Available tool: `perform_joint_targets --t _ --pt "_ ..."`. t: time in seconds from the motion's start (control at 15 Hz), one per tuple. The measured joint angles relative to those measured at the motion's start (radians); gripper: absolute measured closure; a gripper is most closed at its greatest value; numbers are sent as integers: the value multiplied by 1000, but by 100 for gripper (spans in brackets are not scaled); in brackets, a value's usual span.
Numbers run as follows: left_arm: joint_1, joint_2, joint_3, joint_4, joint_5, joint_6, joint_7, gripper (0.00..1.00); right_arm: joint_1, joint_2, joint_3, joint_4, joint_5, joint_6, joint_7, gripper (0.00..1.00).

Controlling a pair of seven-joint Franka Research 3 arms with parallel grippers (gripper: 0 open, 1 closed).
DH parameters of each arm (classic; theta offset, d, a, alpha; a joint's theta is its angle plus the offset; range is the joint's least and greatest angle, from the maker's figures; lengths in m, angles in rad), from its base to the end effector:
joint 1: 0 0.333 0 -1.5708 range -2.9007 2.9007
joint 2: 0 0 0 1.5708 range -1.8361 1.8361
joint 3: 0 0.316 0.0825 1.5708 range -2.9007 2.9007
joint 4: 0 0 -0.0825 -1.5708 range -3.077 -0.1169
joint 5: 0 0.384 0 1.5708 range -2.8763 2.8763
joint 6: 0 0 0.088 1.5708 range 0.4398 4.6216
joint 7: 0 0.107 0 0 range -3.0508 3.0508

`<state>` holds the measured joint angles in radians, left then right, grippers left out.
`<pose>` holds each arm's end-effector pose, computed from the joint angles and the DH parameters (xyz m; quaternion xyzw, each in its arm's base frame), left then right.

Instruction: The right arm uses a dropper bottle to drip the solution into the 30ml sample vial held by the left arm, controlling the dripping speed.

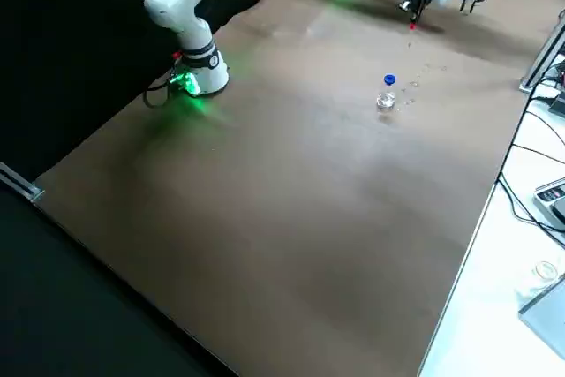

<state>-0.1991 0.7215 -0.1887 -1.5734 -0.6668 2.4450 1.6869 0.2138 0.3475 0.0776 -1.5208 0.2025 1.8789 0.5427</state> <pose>0.6714 -0.2520 0.2379 0.6910 -0.6605 0.2262 0.1871 0.6355 0.1996 0.4647 -0.9815 0.1567 0.0393 0.1025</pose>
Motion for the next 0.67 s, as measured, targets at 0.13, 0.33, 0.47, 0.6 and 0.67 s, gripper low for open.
perform_joint_targets --t 0.13,0.33,0.47,0.6,0.67 --pt "58 7 -9 0 0 -52 21 68 -15 1 0 -9 -33 -10 -6 96" --pt "144 29 -32 -1 -11 -95 123 68 -26 3 0 -35 -59 -17 -17 96" --pt "191 44 -36 -1 -30 -115 209 68 -25 4 1 -51 -77 -17 -17 96" --pt "232 51 -39 -1 -35 -128 270 68 -24 5 3 -55 -88 -17 -17 96" --pt "253 54 -40 1 -35 -132 287 68 -23 5 4 -56 -93 -17 -17 96"
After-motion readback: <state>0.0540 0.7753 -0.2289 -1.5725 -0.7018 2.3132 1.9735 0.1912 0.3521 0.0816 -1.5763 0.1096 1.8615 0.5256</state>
